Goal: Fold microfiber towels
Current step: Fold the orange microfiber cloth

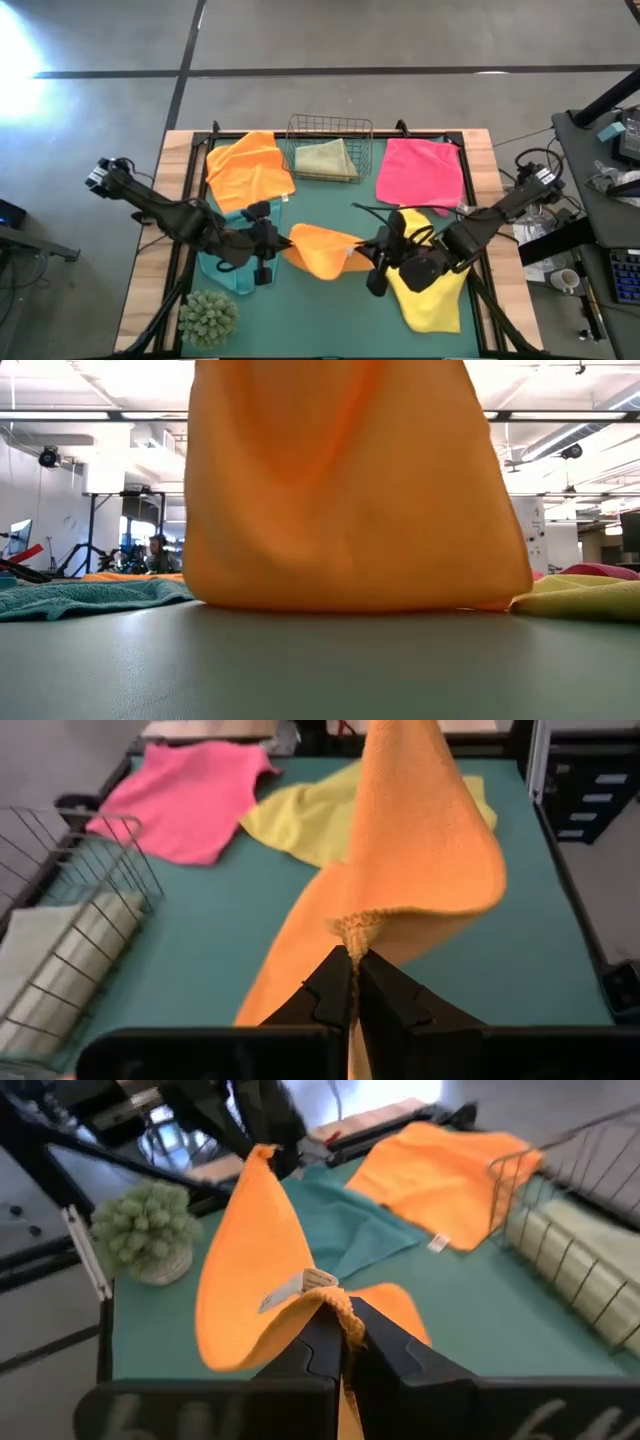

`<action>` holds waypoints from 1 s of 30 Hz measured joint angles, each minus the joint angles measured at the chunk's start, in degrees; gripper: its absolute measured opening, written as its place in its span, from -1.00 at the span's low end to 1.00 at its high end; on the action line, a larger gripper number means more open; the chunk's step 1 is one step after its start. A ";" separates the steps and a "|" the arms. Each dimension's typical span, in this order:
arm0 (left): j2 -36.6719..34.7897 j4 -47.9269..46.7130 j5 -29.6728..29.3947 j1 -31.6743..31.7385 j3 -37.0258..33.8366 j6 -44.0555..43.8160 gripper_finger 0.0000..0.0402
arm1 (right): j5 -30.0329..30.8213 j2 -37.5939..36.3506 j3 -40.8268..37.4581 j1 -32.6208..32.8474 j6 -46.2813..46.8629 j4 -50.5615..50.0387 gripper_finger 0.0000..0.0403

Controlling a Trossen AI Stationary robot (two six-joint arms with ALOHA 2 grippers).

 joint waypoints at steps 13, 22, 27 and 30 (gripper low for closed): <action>-1.50 -0.04 -10.77 4.24 4.10 16.92 -1.00 | 4.55 -7.05 0.10 -4.31 -9.05 -5.52 -0.96; -1.55 -0.02 -11.92 11.70 9.31 28.02 -1.00 | 4.50 -12.83 0.10 -11.75 -20.76 -5.48 -0.96; -1.81 -0.03 -12.07 15.92 10.71 31.03 -1.00 | 4.16 -15.35 0.10 -15.27 -28.45 -2.57 -0.96; -1.90 0.00 -12.09 18.00 10.91 32.87 -1.00 | 2.34 -16.00 0.10 -16.33 -33.05 -0.91 -0.96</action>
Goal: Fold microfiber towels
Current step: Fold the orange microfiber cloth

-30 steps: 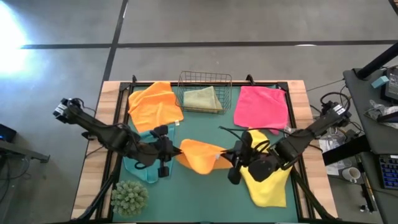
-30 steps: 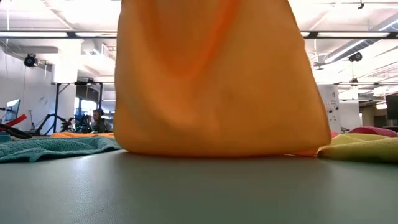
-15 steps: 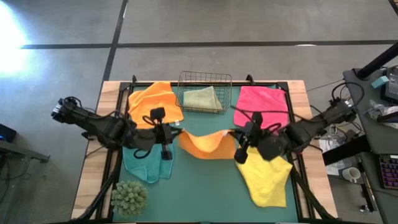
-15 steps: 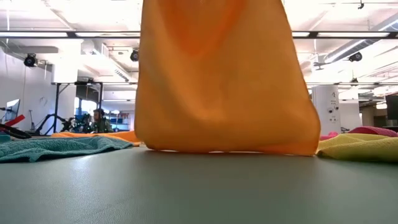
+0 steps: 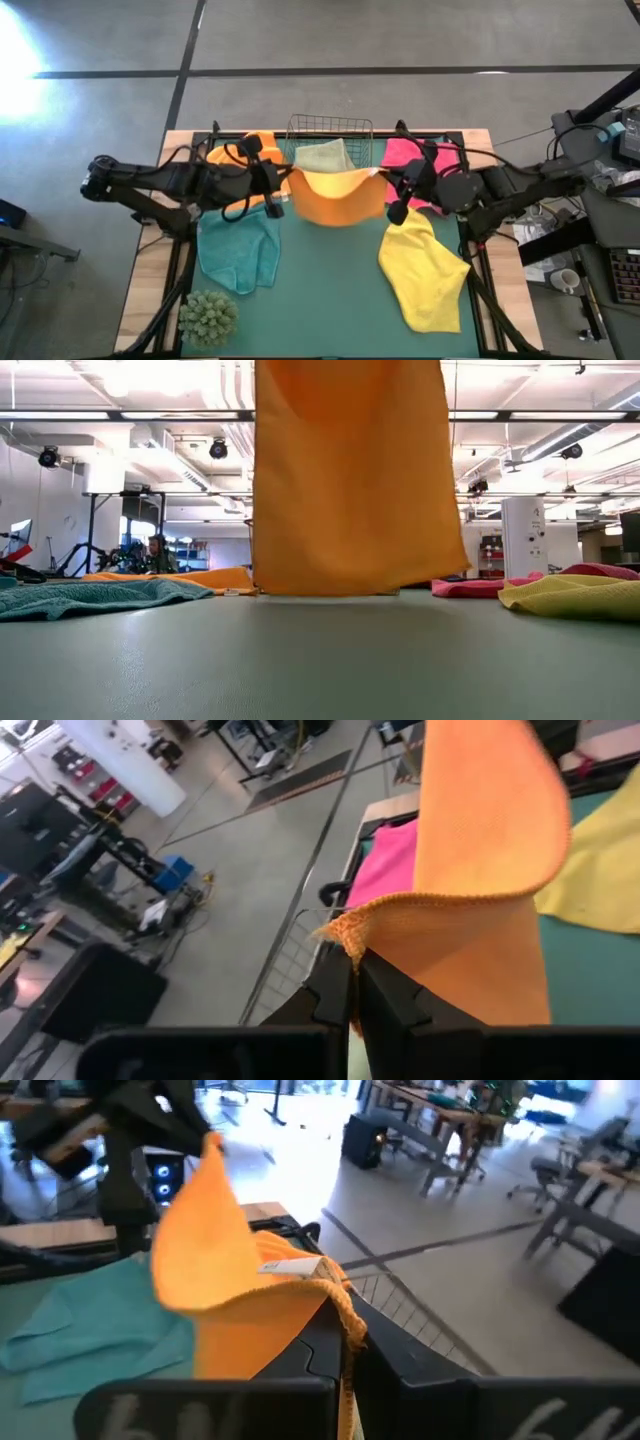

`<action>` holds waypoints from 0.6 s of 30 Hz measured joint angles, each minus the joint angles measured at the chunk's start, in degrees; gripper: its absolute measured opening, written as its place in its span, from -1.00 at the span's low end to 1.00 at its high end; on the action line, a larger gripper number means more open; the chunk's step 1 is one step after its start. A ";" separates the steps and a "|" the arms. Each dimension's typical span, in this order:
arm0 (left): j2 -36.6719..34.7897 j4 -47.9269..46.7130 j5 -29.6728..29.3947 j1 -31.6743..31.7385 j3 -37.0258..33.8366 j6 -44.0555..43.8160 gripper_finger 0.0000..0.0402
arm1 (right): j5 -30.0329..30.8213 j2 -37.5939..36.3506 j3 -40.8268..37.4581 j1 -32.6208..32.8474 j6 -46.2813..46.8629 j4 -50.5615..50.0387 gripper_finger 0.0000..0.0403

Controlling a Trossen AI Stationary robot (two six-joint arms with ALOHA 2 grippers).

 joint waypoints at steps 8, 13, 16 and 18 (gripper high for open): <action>-0.72 -5.21 3.21 -0.10 -0.06 -6.24 -1.00 | -11.86 2.41 -1.10 0.17 6.99 -2.10 -0.96; -0.62 -11.92 15.60 -2.85 -1.96 -21.85 -1.00 | -19.98 5.84 -3.96 1.73 18.28 -2.89 -0.96; -0.26 -12.57 18.26 -5.93 -4.25 -26.68 -1.00 | -21.03 8.31 -4.64 4.00 24.26 -2.75 -0.96; -0.20 -12.68 18.52 -8.00 -5.76 -29.09 -1.00 | -21.05 10.06 -4.70 5.60 27.40 -2.43 -0.96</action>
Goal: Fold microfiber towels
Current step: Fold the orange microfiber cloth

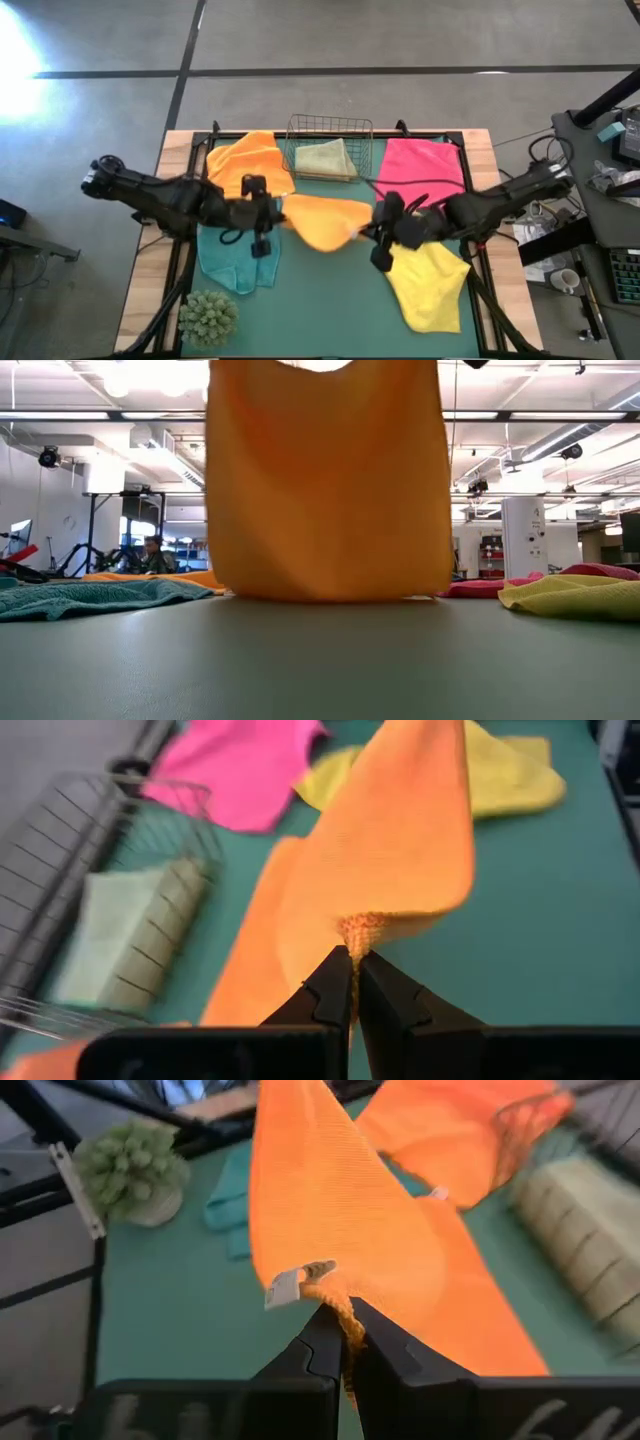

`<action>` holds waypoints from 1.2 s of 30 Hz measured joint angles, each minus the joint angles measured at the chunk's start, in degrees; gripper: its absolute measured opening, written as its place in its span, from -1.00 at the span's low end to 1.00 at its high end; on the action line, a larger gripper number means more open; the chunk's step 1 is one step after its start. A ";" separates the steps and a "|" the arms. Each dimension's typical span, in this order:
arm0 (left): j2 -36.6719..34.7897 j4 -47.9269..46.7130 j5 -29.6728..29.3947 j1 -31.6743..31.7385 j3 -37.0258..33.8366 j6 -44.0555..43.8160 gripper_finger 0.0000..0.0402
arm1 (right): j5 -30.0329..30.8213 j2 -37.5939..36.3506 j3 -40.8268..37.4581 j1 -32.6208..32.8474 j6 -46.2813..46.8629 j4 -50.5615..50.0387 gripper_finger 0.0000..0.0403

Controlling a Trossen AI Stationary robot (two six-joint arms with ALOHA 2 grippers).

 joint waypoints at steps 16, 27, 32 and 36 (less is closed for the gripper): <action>2.48 1.85 6.98 -11.02 -9.03 -23.82 -1.00 | 1.04 14.39 -0.02 13.75 23.26 6.81 -0.96; 10.60 -0.25 -1.57 -9.11 -10.52 -25.58 -1.00 | 9.72 15.41 -2.13 12.35 28.56 -5.94 -0.96; 13.70 -0.06 -5.23 -5.94 -11.47 -25.74 -1.00 | 10.01 15.12 -5.95 8.88 28.61 -6.36 -0.96; 15.06 -0.44 -6.64 -2.52 -12.50 -26.92 -1.00 | 9.86 15.20 -10.14 5.48 28.76 -3.34 -0.96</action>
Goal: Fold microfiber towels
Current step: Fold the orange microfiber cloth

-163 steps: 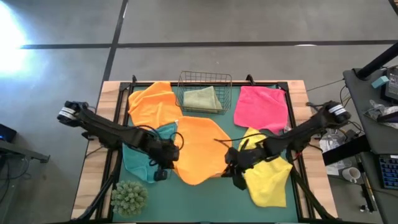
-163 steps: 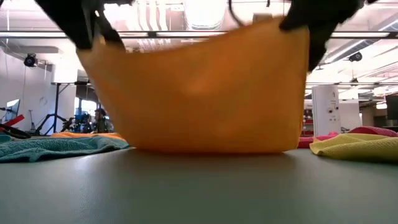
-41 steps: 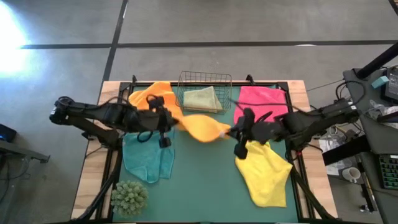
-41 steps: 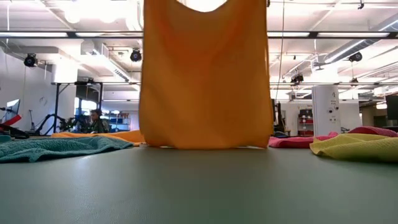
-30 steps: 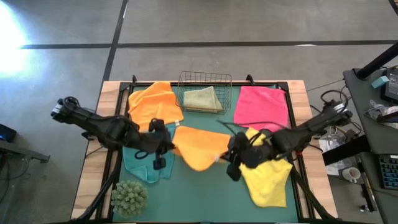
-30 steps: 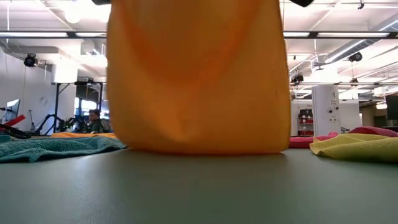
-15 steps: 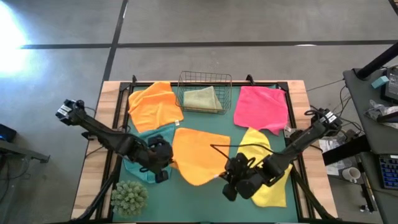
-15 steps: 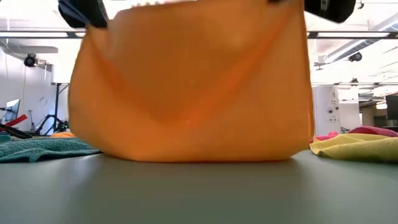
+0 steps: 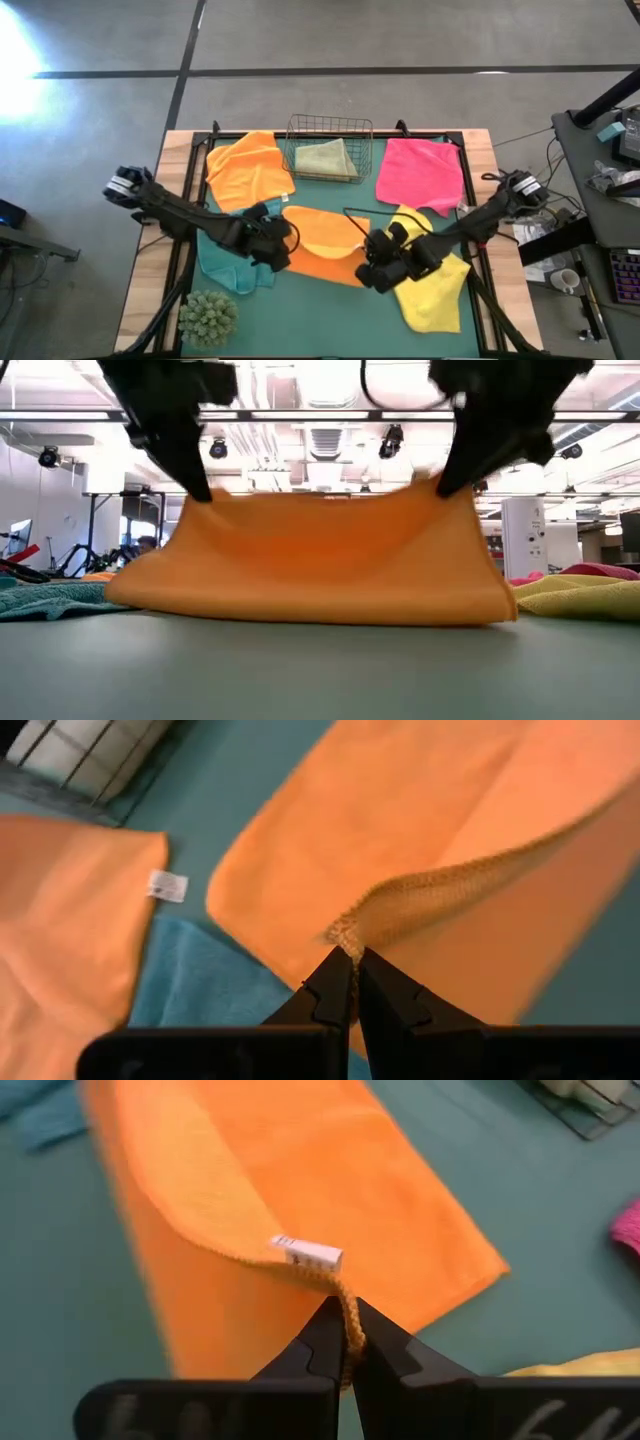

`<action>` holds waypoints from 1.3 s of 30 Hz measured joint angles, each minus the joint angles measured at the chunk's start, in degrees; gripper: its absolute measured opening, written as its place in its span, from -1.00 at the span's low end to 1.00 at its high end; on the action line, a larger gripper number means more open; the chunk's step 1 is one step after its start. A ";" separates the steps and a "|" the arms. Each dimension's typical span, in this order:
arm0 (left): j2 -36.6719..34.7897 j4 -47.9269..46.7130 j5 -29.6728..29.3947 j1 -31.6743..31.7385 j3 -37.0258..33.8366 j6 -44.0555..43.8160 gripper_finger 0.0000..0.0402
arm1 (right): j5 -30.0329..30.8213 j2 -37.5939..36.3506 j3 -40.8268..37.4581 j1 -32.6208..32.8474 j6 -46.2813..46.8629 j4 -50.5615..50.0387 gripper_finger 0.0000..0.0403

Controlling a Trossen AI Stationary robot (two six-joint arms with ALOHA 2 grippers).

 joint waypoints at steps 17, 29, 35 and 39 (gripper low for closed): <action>3.46 3.39 0.10 14.69 -3.12 0.77 -1.00 | -0.75 0.04 -10.51 -11.32 -0.44 13.58 -0.96; 3.48 8.41 2.59 18.47 -3.19 6.09 -0.98 | -2.10 0.09 -10.60 -14.21 1.68 12.91 -0.96; 3.48 8.95 3.27 18.77 -3.33 6.73 -0.76 | -2.17 0.09 -10.60 -14.53 5.22 11.07 -0.80; 3.45 8.05 3.00 20.26 -3.20 10.71 -0.55 | -2.20 -0.08 -10.60 -15.35 7.44 7.28 -0.60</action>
